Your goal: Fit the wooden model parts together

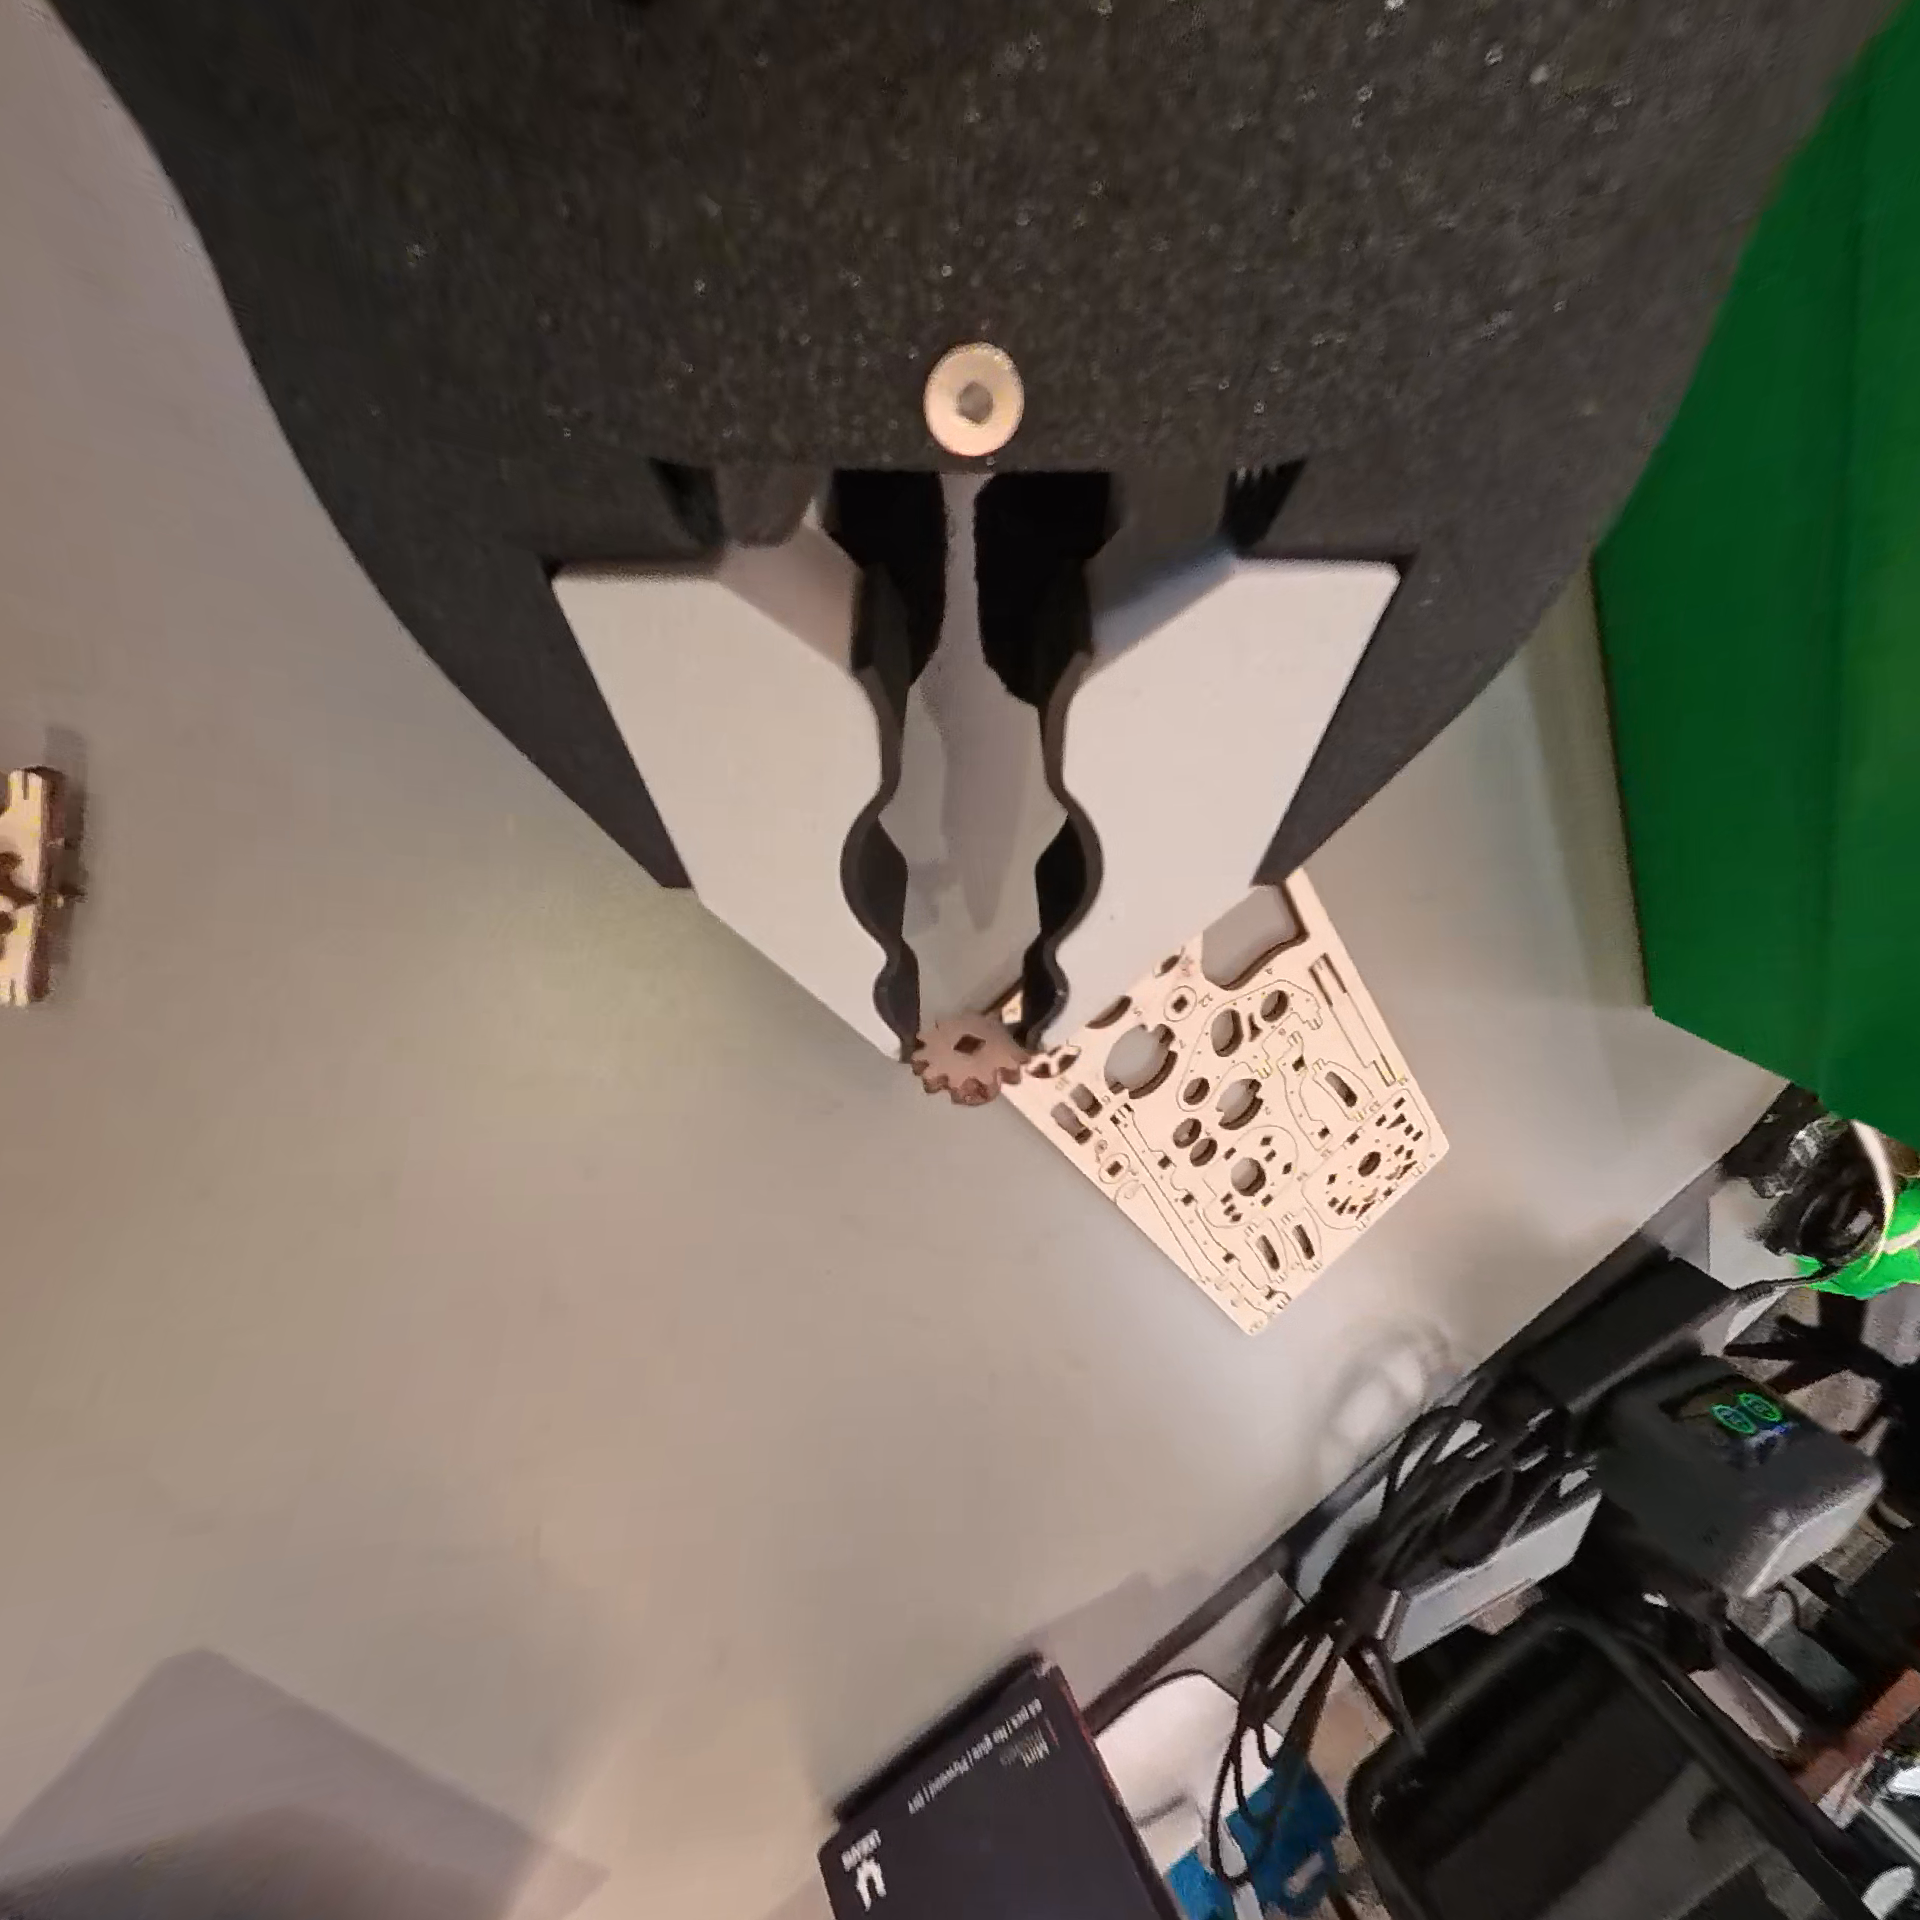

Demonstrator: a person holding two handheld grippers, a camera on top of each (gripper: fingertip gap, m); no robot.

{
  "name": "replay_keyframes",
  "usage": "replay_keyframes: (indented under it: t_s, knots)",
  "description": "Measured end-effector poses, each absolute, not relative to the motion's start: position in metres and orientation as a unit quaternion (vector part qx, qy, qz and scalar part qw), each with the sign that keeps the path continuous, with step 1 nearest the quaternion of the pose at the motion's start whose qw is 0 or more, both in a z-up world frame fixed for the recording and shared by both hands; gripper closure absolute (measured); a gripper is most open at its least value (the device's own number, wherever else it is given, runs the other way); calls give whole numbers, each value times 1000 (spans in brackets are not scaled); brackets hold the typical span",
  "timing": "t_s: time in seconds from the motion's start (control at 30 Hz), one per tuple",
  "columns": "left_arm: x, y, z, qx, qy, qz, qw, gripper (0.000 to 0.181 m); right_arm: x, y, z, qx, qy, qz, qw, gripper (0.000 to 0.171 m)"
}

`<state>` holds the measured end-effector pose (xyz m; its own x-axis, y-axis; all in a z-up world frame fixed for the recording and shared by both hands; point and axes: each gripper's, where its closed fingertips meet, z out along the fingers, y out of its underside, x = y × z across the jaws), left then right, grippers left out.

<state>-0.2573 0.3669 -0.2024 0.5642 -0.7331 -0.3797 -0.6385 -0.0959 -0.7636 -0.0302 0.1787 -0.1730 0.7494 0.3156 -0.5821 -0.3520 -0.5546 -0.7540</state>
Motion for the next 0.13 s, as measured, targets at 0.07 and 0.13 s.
replay_keyframes:
  t_s: [0.07, 0.13]
  knots:
    - [-257, 367, -207, -740, 473, -38, 476, 164, -29, 178, -175, -808, 22, 359, 466, 139]
    - [-256, 367, -210, -742, 478, -30, 470, 164, -29, 177, -177, -809, 26, 365, 460, 139]
